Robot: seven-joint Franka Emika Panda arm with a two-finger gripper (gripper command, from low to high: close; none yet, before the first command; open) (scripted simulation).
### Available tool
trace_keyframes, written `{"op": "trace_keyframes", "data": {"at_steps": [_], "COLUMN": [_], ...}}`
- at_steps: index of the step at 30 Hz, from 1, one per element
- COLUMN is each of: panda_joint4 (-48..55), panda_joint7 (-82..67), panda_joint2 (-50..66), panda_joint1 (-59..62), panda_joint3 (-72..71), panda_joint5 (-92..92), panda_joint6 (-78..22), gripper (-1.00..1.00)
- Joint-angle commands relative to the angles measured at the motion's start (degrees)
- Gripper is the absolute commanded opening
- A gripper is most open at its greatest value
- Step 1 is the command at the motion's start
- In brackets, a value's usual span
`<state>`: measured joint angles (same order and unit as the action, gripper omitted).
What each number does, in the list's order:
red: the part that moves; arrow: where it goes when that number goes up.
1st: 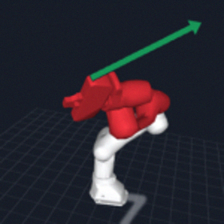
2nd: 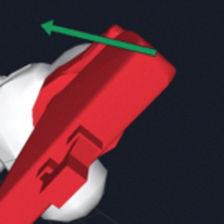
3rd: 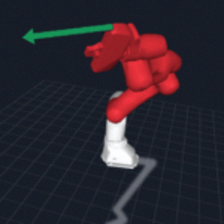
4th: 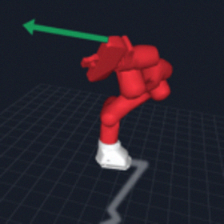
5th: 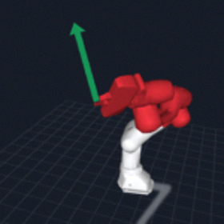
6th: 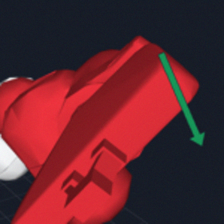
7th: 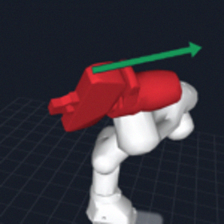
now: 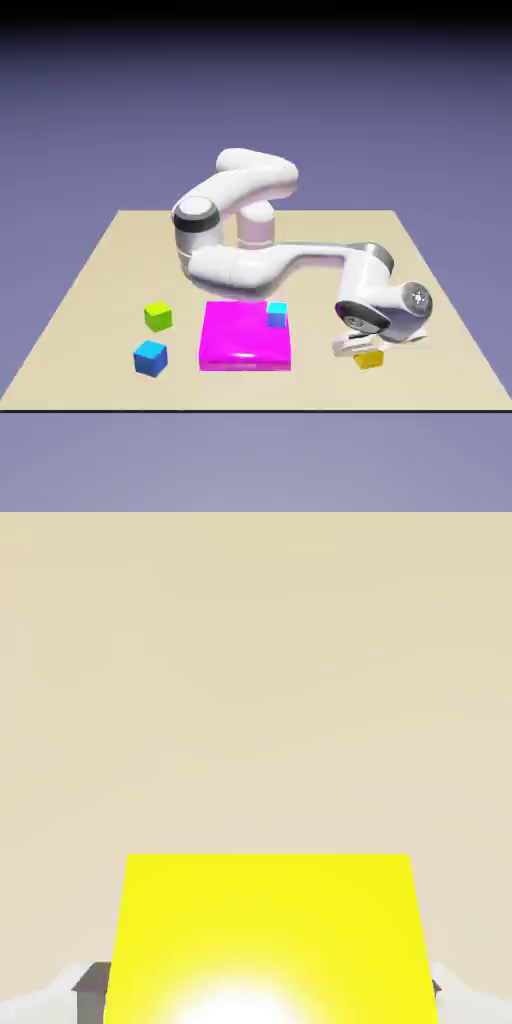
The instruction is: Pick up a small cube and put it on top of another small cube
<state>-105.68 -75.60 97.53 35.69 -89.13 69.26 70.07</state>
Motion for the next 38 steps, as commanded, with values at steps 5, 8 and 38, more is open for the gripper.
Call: {"op": "trace_keyframes", "data": {"at_steps": [5,8,38], "panda_joint4": [0.5,0.4,-4.8], "panda_joint7": [-4.9,-9.9,-43.7], "panda_joint2": [-9.2,-15.4,-56.5], "panda_joint1": [2.1,6.4,37.4], "panda_joint3": [6.3,10.4,40.6], "panda_joint5": [-5.6,-10.1,-39.2], "panda_joint6": [5.3,7.8,30.3], "gripper": [-1.00,-1.00,1.00]}}
